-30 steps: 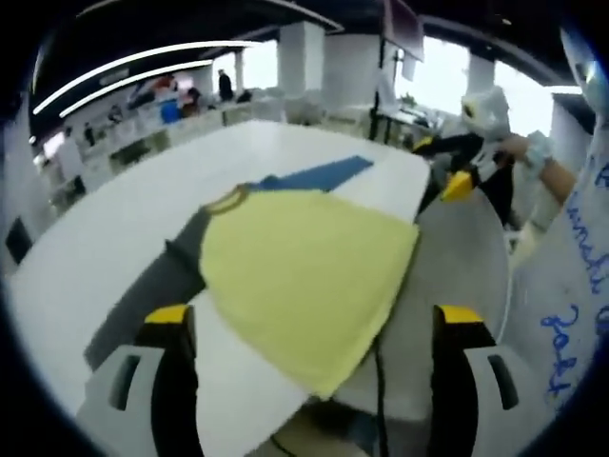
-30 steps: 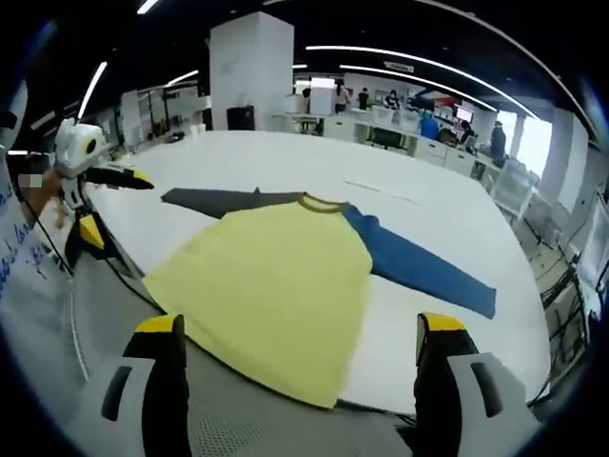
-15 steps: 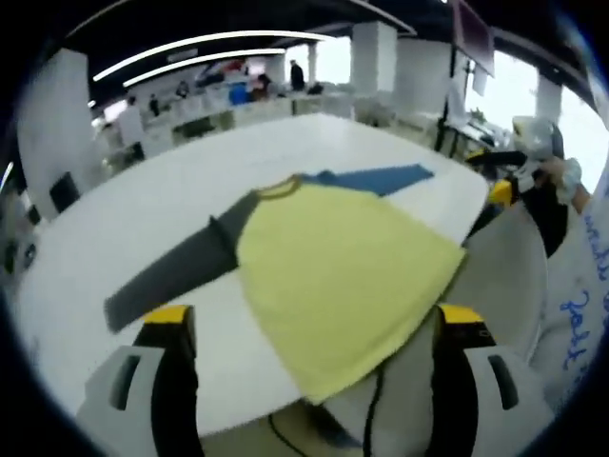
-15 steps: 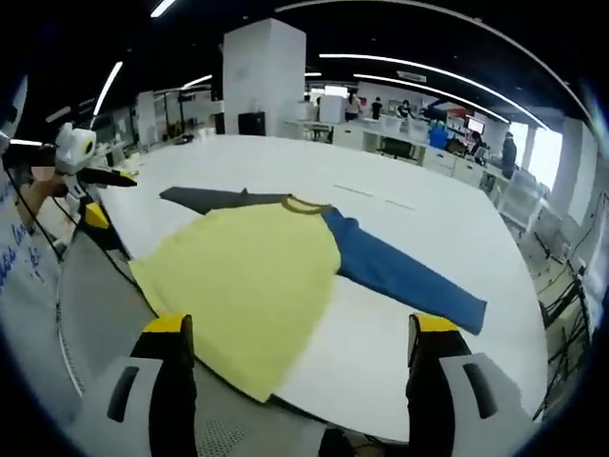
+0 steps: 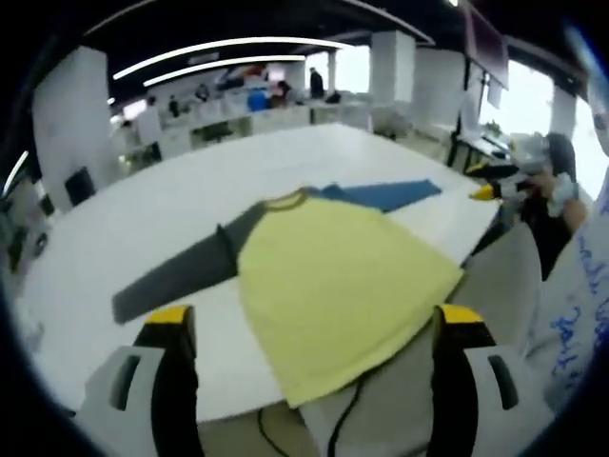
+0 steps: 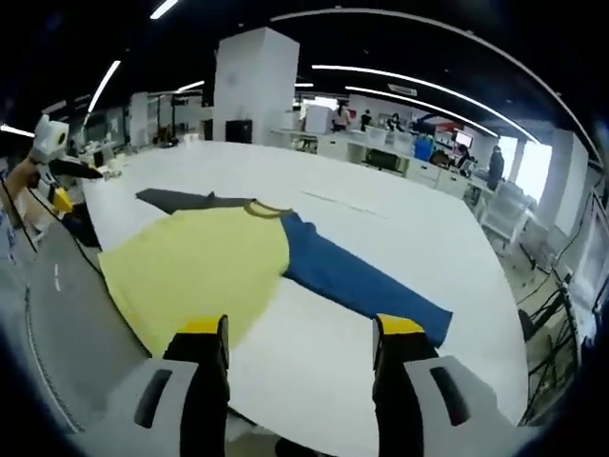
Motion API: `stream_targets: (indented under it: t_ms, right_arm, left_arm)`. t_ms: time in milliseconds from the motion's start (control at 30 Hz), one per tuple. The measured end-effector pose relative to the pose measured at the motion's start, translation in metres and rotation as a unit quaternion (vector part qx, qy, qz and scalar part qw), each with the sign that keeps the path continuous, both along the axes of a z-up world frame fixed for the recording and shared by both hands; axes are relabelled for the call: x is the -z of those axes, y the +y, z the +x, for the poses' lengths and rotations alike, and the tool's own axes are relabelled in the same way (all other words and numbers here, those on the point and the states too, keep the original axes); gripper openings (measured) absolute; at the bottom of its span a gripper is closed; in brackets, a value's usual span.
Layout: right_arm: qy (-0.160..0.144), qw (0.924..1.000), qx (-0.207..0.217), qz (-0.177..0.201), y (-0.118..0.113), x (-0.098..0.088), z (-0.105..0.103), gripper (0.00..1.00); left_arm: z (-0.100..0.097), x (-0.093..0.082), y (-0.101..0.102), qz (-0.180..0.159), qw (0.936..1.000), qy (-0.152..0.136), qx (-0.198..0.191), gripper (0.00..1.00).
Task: Fold the garment on the visible template until the final outline fits inside the template.
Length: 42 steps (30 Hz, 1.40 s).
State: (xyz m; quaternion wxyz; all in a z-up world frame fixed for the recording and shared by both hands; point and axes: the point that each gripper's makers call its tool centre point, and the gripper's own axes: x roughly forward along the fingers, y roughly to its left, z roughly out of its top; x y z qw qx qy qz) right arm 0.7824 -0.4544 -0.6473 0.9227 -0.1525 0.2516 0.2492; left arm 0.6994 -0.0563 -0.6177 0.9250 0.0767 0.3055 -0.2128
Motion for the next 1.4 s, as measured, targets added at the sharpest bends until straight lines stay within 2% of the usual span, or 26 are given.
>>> stream_targets:
  t_ms: [200, 300, 367, 433, 633, 733, 833, 933, 1000, 1100, 1133, 1300, 1400]
  right_arm:
    - [-0.022, 0.9983, 0.051, -0.021, -0.036, 0.005, 0.024, 0.51]
    - [-0.016, 0.9976, 0.067, -0.003, -0.048, 0.015, 0.039, 0.45]
    - [-0.015, 0.9963, 0.084, 0.003, -0.057, 0.021, 0.049, 0.44]
    - [-0.019, 0.9951, 0.097, -0.003, -0.066, 0.025, 0.058, 0.43]
    - [-0.023, 0.9891, 0.144, -0.017, -0.099, 0.038, 0.084, 0.32]
    - [-0.022, 0.9857, 0.167, 0.001, -0.119, 0.05, 0.102, 0.3]
    - [-0.025, 0.9819, 0.186, 0.02, -0.135, 0.056, 0.117, 0.2]
    - [-0.021, 0.9777, 0.205, 0.043, -0.148, 0.064, 0.13, 0.14]
    - [0.0, 0.9739, 0.221, 0.05, -0.158, 0.075, 0.137, 0.14]
    - [0.021, 0.9661, 0.252, 0.054, -0.174, 0.093, 0.144, 0.14]
    - [0.018, 0.9667, 0.25, 0.054, -0.174, 0.094, 0.145, 0.14]
    - [0.052, 0.9643, 0.252, 0.064, -0.175, 0.109, 0.145, 0.14]
    - [0.057, 0.9629, 0.257, 0.058, -0.183, 0.116, 0.15, 0.15]
  left_arm:
    - [0.002, -0.001, -0.001, 0.01, 0.9998, 0.01, 0.012, 0.99]
    - [0.004, 0.0, -0.002, 0.011, 0.9996, 0.014, 0.022, 0.99]
    - [0.005, -0.001, -0.002, 0.014, 0.9995, 0.013, 0.025, 0.99]
    - [0.008, -0.001, 0.0, 0.015, 0.9996, 0.012, 0.02, 0.99]
    - [0.007, -0.002, 0.002, 0.005, 0.9999, 0.012, 0.005, 0.99]
    - [0.008, -0.002, 0.003, 0.003, 0.9999, 0.013, 0.002, 0.99]
    - [0.011, -0.002, 0.003, 0.005, 0.9999, 0.012, -0.001, 0.99]
    - [0.014, -0.005, -0.004, -0.004, 0.9998, 0.01, 0.015, 0.99]
    - [0.018, -0.009, -0.011, -0.017, 0.9996, 0.007, 0.02, 0.99]
    - [0.021, -0.012, -0.014, -0.018, 0.9995, 0.006, 0.024, 0.99]
    - [0.022, -0.013, -0.014, -0.017, 0.9995, 0.005, 0.026, 0.99]
    - [0.024, -0.016, -0.011, -0.011, 0.9996, 0.005, 0.026, 0.99]
    - [0.02, -0.013, -0.012, -0.013, 0.9995, 0.015, 0.025, 0.99]
